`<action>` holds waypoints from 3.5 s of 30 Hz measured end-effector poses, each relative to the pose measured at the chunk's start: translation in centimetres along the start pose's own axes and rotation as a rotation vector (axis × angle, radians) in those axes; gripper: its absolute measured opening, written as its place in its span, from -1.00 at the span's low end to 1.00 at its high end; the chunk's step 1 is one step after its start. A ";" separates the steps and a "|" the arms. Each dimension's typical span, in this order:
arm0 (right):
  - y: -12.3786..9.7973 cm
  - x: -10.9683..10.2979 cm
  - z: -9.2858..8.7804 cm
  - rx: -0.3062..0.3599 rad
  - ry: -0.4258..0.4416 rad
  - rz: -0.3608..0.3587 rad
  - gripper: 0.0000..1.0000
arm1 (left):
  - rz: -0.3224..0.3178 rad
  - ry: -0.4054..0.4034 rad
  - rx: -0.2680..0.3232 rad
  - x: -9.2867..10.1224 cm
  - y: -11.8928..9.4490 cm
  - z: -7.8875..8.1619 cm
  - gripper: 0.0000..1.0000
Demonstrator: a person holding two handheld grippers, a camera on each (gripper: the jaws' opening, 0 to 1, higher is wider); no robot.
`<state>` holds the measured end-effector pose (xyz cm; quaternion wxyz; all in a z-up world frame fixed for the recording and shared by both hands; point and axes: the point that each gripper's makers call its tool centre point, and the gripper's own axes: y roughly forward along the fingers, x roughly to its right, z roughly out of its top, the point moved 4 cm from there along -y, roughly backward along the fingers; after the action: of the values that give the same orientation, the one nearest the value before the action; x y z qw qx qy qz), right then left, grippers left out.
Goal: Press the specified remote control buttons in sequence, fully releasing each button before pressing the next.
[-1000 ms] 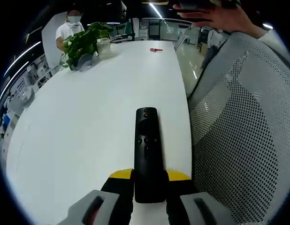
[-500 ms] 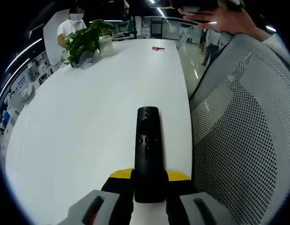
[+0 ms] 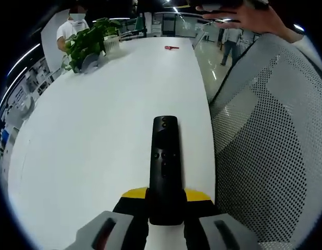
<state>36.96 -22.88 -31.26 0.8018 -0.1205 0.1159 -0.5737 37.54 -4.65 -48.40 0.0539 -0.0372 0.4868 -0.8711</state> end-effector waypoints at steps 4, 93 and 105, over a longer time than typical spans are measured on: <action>0.2 0.1 -0.3 -0.022 0.005 0.001 0.96 | 0.004 0.012 -0.016 -1.0 -0.2 -0.2 -0.53; 0.8 0.9 -2.6 -0.176 0.000 -0.041 0.77 | 0.220 0.158 -0.242 -28.5 -0.8 0.4 -0.53; 0.7 0.9 -2.3 -0.158 -0.004 -0.048 0.80 | 0.214 0.144 -0.218 -28.5 -0.8 0.2 -0.52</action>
<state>37.11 -23.69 -33.66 0.7762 -0.1872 0.1562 -0.5814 65.73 -0.71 -47.92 0.1072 0.0716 0.5822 -0.8028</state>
